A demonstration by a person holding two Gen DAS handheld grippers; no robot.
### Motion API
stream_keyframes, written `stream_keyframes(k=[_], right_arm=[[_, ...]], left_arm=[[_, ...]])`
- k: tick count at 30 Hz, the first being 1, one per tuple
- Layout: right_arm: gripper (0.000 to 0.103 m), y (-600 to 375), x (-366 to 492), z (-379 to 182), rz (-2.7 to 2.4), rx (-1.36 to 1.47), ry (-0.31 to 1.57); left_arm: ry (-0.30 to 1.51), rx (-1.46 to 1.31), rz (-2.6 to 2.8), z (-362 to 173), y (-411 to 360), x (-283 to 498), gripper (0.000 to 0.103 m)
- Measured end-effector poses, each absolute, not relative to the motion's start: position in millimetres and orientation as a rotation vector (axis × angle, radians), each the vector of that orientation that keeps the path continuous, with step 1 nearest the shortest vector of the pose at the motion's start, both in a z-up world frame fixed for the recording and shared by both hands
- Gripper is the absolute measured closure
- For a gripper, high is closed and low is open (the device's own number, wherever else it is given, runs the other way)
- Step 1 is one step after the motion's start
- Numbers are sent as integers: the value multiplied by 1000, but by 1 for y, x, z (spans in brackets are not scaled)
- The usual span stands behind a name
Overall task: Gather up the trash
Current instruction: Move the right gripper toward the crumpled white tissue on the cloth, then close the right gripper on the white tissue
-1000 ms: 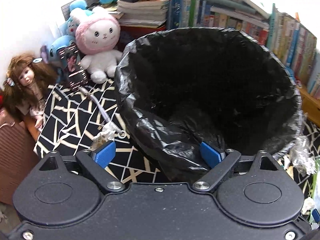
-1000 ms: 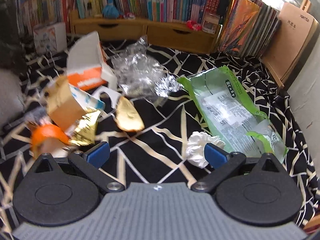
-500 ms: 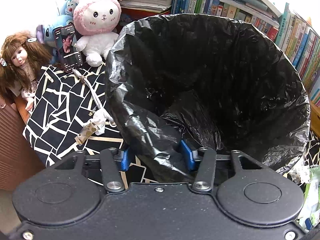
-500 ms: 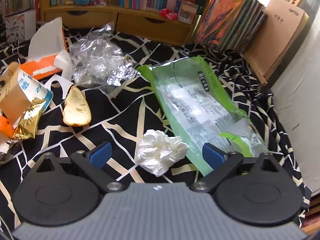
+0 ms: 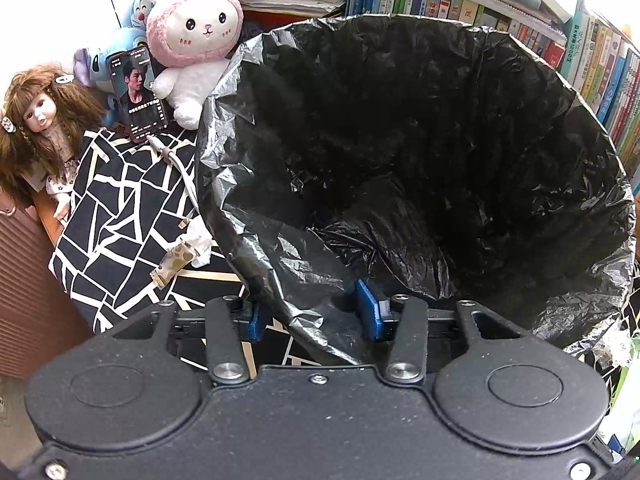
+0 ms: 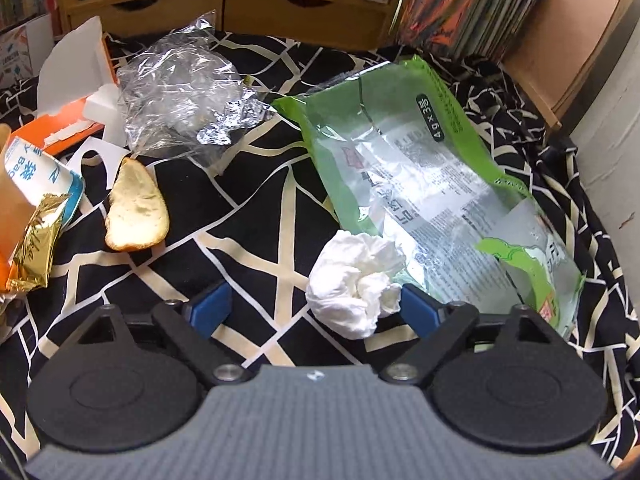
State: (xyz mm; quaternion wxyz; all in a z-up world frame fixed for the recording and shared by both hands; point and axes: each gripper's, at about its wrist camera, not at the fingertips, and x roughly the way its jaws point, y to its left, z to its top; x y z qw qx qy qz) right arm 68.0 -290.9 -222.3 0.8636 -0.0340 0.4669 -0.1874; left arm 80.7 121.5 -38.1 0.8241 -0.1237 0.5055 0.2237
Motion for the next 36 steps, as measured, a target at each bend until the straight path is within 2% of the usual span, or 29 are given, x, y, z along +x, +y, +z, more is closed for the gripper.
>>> stream_keyframes(k=[8, 12, 14, 27, 31, 33, 34, 35, 36], right_arm=[[10, -316, 73, -225, -414, 127, 989], [6, -318, 74, -227, -421, 138, 989], [1, -319, 74, -228, -413, 146, 992], [0, -319, 80, -227, -425, 141, 998], [17, -318, 76, -219, -440, 136, 973], [24, -318, 73, -216, -444, 129, 956], [33, -318, 71, -215, -450, 122, 949], [48, -318, 70, -213, -457, 114, 943], [50, -318, 69, -210, -458, 109, 933]], left_arm=[[1086, -265, 487, -44, 121, 84, 60], [1090, -270, 494, -47, 123, 85, 61], [1089, -275, 497, -48, 124, 85, 61], [1069, -356, 527, -57, 126, 83, 59], [1077, -398, 560, -61, 130, 85, 62], [1093, -417, 601, -61, 133, 87, 72], [1106, -418, 626, -61, 134, 88, 81], [1119, -417, 648, -61, 136, 89, 88], [1126, -421, 656, -60, 138, 89, 89]])
